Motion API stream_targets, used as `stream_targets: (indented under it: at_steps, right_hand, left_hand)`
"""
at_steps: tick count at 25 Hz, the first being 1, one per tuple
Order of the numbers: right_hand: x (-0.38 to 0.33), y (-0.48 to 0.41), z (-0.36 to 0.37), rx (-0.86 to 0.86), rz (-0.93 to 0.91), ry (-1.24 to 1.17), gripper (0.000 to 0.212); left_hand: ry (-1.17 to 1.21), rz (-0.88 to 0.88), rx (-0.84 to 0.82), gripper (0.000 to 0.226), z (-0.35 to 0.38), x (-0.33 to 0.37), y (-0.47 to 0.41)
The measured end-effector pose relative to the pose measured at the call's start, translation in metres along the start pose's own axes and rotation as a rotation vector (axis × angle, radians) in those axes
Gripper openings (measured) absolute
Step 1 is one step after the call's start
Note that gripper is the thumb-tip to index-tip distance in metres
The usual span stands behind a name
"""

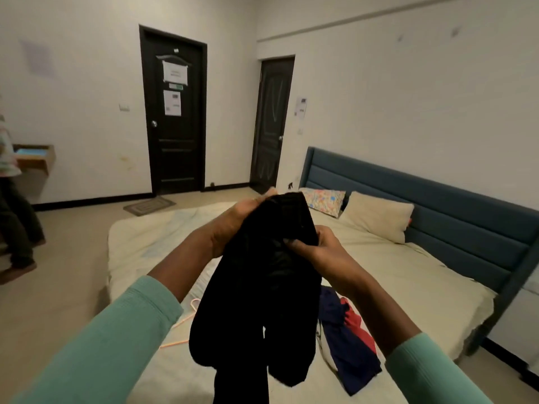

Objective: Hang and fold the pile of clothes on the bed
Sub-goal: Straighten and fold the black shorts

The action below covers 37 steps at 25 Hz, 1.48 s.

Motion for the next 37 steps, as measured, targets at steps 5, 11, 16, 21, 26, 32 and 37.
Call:
stream_targets:
  at_steps: [5, 11, 16, 21, 26, 32, 37]
  right_hand:
    - [-0.049, -0.015, -0.003, 0.069, 0.103, 0.12, 0.022]
    - [-0.093, -0.029, -0.014, -0.095, 0.123, 0.313, 0.025]
    - [-0.098, -0.022, -0.044, 0.027, -0.465, 0.947, 0.046]
    - [-0.072, 0.007, -0.073, 0.162, -1.044, 1.116, 0.093]
    - [-0.073, 0.012, -0.092, 0.028, -1.115, 1.215, 0.042]
    - [-0.1, -0.002, -0.157, 0.27, -0.736, 1.301, 0.024]
    - [-0.129, -0.001, -0.163, 0.437, -0.534, 0.997, 0.032]
  left_hand:
    - [-0.474, 0.312, -0.038, 0.107, -0.017, 0.038, 0.006]
    - [-0.907, 0.756, -0.021, 0.072, 0.001, 0.061, 0.021]
    - [-0.655, 0.641, 0.002, 0.031, -0.02, 0.101, 0.007]
    - [-0.825, 0.77, 0.147, 0.028, -0.039, 0.133, -0.012]
    - [-1.363, 1.143, 0.176, 0.05, -0.049, 0.142, -0.021]
    - [-1.594, 1.619, 0.124, 0.083, -0.063, 0.126, -0.01]
    - [-1.537, 1.352, 0.097, 0.062, -0.028, 0.092, 0.005]
Point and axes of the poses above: each hand's wrist, its own y-axis away from the middle knuckle, its own z-axis out of the palm, x = y × z, the point moved 2 cm from there along -y, towards the middle knuckle, and after that the axes turned 15 degrees about x, right-handed, at the moved point
